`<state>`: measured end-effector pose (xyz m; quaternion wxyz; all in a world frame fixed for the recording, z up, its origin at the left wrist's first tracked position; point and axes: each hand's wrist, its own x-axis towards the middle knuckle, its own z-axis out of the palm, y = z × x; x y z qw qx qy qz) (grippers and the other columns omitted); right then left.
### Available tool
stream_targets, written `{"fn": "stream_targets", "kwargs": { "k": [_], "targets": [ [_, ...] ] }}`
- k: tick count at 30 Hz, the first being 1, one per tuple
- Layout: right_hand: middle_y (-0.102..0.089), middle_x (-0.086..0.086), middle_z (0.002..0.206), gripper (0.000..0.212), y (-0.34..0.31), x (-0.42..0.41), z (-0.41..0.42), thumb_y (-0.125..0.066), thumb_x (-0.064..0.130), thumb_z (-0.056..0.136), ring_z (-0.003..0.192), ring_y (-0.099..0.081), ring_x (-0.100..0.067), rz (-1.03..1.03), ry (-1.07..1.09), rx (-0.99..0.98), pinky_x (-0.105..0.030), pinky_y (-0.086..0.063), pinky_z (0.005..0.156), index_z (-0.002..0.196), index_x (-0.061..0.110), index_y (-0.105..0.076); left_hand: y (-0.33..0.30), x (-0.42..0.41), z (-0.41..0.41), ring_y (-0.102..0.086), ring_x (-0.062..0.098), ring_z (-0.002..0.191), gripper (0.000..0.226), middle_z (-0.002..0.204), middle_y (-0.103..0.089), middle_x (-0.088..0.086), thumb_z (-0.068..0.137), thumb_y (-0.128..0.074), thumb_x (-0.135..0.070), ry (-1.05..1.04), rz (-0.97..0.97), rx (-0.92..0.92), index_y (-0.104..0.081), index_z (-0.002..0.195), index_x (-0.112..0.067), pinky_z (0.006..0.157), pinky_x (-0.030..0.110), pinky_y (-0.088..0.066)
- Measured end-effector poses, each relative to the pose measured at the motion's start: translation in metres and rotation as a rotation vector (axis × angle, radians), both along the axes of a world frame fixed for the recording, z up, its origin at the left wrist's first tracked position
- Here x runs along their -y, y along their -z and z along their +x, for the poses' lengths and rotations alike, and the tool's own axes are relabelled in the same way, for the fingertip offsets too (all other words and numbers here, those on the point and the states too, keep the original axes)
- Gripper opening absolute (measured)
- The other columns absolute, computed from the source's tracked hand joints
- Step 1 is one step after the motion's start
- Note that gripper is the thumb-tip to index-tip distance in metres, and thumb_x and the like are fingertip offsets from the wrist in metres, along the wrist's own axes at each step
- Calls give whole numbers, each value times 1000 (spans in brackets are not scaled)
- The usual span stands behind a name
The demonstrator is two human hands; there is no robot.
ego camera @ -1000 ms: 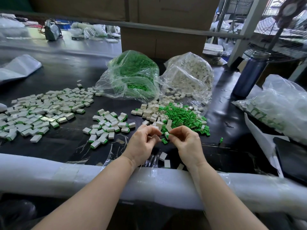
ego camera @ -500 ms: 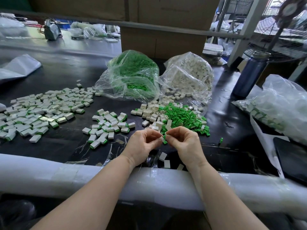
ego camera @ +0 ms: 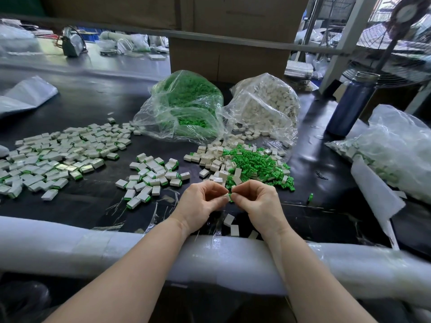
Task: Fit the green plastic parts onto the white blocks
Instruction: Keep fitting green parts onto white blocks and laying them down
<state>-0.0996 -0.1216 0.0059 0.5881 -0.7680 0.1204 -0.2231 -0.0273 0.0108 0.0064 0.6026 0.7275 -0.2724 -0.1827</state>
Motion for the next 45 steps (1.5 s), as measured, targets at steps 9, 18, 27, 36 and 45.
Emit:
{"fn": "stream_targets", "kwargs": {
  "k": [9,18,27,36,45],
  "targets": [
    [-66,-3,68,24,-1,-1,-2,-69,-4,78,62,-58,-5,-12,-16,-33,-17,-49,60,73,20,-66,-2,1,-2,-60,4,63,13,72,-66,0,82,-65,-1,-7,0,15,-68,81,-13,69,17,-52],
    [-63,1,65,25,-2,-1,-2,-70,-8,73,58,-57,-5,13,-41,-78,-18,-48,57,72,15,-63,-4,0,-4,-55,6,64,7,70,-62,-1,81,-66,2,11,95,93,-69,86,-1,69,15,-48],
    [-64,-2,64,19,-4,-2,-3,-70,-7,75,53,-57,-3,74,-31,-85,-16,-47,52,73,11,-64,-3,1,-4,-59,6,68,8,74,-65,-2,82,-66,-3,4,91,138,-70,86,-8,75,18,-50],
    [-67,-8,65,11,-5,-1,-2,-65,-1,82,52,-60,-8,196,-11,-55,-17,-49,50,77,8,-68,0,1,-4,-64,14,75,12,83,-69,4,84,-67,-12,-27,106,207,-61,87,-22,79,27,-52],
    [-62,-5,59,11,-5,-4,-2,-65,2,84,46,-54,-2,146,-4,-97,-14,-46,47,73,7,-63,2,-1,0,-66,22,93,16,92,-71,8,89,-60,-14,-23,134,138,-71,99,-7,92,40,-49]
  ]
}}
